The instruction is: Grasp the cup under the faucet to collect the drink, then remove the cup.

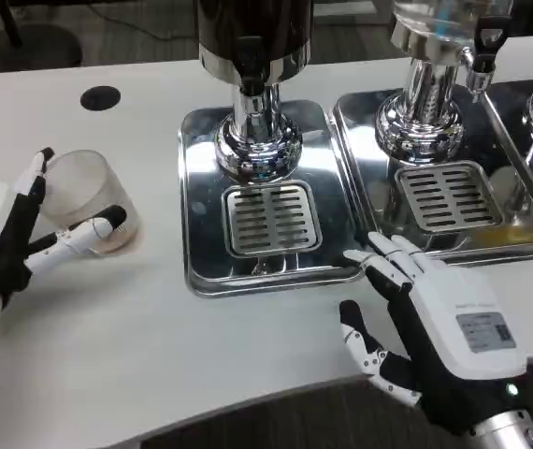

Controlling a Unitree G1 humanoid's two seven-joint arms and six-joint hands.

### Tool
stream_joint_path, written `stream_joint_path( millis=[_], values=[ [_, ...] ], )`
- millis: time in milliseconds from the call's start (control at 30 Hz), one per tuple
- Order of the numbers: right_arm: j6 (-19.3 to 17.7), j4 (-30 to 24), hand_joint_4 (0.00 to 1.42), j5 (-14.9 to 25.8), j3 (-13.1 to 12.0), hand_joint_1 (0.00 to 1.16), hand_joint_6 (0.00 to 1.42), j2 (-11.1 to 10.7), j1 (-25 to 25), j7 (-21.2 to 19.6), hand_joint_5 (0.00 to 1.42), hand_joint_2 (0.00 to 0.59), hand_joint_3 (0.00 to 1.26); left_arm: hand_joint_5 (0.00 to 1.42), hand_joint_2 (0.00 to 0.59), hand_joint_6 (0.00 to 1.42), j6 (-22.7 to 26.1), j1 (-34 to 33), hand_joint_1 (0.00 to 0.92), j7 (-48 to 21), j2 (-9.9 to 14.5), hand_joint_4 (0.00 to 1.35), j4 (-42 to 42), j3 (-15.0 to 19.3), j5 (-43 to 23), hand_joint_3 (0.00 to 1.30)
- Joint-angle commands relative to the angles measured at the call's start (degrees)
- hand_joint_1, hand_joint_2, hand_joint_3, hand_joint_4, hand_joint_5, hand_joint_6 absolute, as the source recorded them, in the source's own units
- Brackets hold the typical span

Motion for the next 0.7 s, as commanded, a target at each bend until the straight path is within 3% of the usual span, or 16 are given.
stream_joint_path(
  millis=[33,500,700],
  values=[
    [-1.1,-0.2,0.15,0.8,-1.2,0.46,0.27,-1.5,0.2,0.1,0.15,0.521,0.33,0.18,0.017,0.30,-0.5,1.3,0.047,0.2,0.8,0.01,-0.2,0.8,-0.6,0.00],
    [-2.6,0.3,0.15,2.2,-2.1,0.45,0.27,-2.6,0.6,0.3,0.15,0.510,0.33,0.18,0.017,0.32,-1.9,0.4,0.047,1.9,1.8,0.01,-1.4,0.8,0.6,0.00],
    [-2.8,0.0,0.15,2.5,-2.0,0.45,0.27,-2.0,0.9,0.1,0.15,0.508,0.33,0.18,0.025,0.32,0.5,-0.4,0.048,0.9,1.6,0.01,-1.5,0.2,1.5,0.00]
  ],
)
